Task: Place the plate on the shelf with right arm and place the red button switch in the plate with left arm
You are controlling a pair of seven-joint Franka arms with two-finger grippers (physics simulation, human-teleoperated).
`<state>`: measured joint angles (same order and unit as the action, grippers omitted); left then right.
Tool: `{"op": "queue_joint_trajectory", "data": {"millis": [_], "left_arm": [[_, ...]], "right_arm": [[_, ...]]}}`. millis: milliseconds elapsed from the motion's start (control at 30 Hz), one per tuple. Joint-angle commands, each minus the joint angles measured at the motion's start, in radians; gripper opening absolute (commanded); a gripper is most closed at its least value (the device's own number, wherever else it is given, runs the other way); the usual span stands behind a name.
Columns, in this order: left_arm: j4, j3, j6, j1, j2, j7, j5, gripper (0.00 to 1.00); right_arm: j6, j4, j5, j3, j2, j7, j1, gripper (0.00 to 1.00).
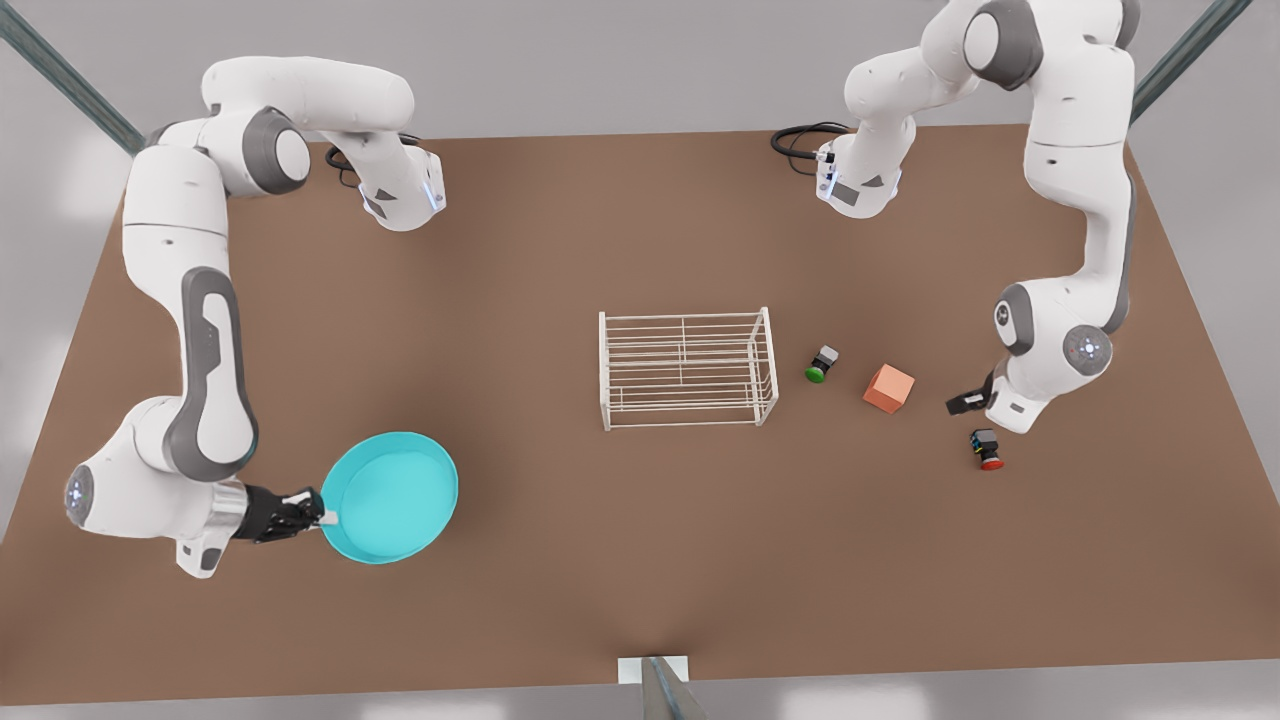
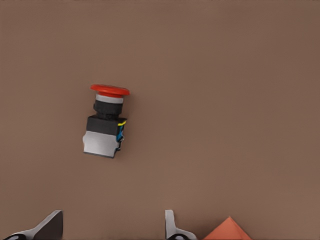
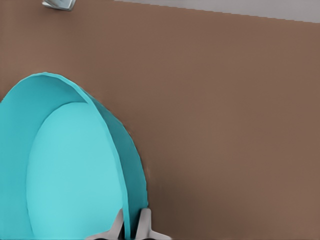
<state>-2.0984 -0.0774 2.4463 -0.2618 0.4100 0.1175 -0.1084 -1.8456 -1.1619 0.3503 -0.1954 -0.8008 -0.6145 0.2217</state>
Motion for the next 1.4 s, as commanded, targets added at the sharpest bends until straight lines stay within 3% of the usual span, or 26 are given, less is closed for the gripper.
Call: {"op": "queue_joint_trajectory", "data": {"millis": [0,267,733,833,900,1367], "left_arm": [[-0.002,0.005,0.269,-0.005,0.03,-0.005,-0.036,1.0],[-0.072,0.007,0.447,-0.043,0.09,-0.035,-0.037,1.0],[-0.034,0.01,0.474,-0.048,0.15,-0.114,-0.046,1.0],[-0.032,0.01,0.476,-0.05,0.154,-0.113,-0.046,0.94],[-0.032,0.01,0.477,-0.048,0.154,-0.107,-0.046,0.59],[0.032,0.005,0.388,-0.04,0.153,-0.071,-0.034,0.53]], "right_arm": [[0.069,0.001,0.027,-0.002,0.011,0.15,-0.022,0.25],[0.18,0.001,0.068,-0.006,0.092,0.317,-0.231,0.27],[0.183,-0.041,0.145,-0.007,0.106,0.564,-0.499,0.27],[0.184,-0.079,0.159,-0.007,0.106,0.584,-0.536,0.29],[0.171,-0.091,0.18,-0.007,0.103,0.584,-0.567,0.28],[0.034,-0.091,0.312,-0.003,0.06,0.628,-0.653,0.31]]}}
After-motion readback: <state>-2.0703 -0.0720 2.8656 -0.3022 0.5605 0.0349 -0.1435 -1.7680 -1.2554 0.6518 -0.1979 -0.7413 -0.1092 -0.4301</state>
